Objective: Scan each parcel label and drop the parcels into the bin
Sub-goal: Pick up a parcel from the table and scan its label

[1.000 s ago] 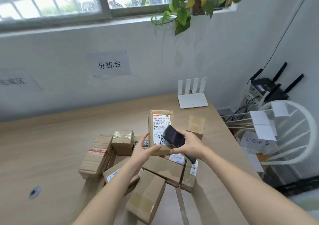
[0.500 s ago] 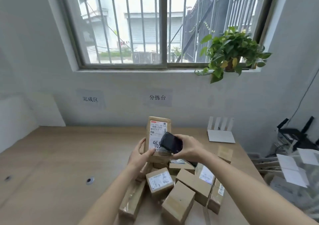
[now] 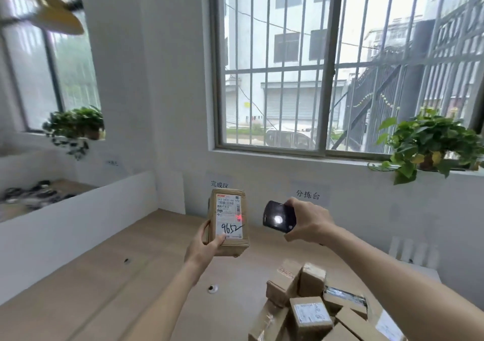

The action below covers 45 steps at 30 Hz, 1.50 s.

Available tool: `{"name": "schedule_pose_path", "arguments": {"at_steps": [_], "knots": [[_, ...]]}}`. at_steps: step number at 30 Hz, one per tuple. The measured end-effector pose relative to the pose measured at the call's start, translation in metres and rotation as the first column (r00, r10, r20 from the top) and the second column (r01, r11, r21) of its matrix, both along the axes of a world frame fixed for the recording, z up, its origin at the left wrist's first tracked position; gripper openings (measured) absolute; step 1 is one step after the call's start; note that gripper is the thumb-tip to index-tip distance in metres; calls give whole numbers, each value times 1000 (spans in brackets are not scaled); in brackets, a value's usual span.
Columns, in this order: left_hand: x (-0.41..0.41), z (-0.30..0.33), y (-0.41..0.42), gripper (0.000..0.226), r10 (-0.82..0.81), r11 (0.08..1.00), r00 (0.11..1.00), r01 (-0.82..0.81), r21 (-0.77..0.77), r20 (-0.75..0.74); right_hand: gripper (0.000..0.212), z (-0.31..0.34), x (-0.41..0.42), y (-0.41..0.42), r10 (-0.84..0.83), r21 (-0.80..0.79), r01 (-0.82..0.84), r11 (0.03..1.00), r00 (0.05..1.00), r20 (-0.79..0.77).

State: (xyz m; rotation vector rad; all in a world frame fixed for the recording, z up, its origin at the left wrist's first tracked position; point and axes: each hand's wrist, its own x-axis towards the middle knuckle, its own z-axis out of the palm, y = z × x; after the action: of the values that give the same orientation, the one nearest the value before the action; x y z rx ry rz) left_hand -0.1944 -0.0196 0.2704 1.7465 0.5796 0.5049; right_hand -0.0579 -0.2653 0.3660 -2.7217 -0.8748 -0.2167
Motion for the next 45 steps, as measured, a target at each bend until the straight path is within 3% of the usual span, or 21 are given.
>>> {"name": "schedule_pose_path", "arguments": {"at_steps": [5,10,14,18,27,31,41,45], "knots": [[-66,7,42,64,90,996,996,-90,16,4,81,15,-45,46,91,-3,-91,996,994,57],[-122,10,70,54,176,983,984,-176,46,9,78,19,-81,88,170,25,-172,985,984,61],[-159,7,97,64,247,967,969,-247,56,6,74,20,-106,123,227,37,-230,973,972,69],[-190,9,115,51,324,943,946,-324,76,18,73,18,-123,155,292,40,-295,955,954,76],[-229,9,156,61,398,914,917,-399,77,27,75,21,-141,223,412,100,-417,903,908,73],[-234,7,182,77,415,907,910,-416,70,19,74,23,-146,257,450,97,-458,884,888,92],[-251,-4,245,58,527,847,849,-529,57,49,75,14,-149,363,578,78,-582,809,813,71],[-277,-11,276,63,579,814,814,-580,26,41,71,-1,-159,418,646,63,-647,759,762,42]]}}
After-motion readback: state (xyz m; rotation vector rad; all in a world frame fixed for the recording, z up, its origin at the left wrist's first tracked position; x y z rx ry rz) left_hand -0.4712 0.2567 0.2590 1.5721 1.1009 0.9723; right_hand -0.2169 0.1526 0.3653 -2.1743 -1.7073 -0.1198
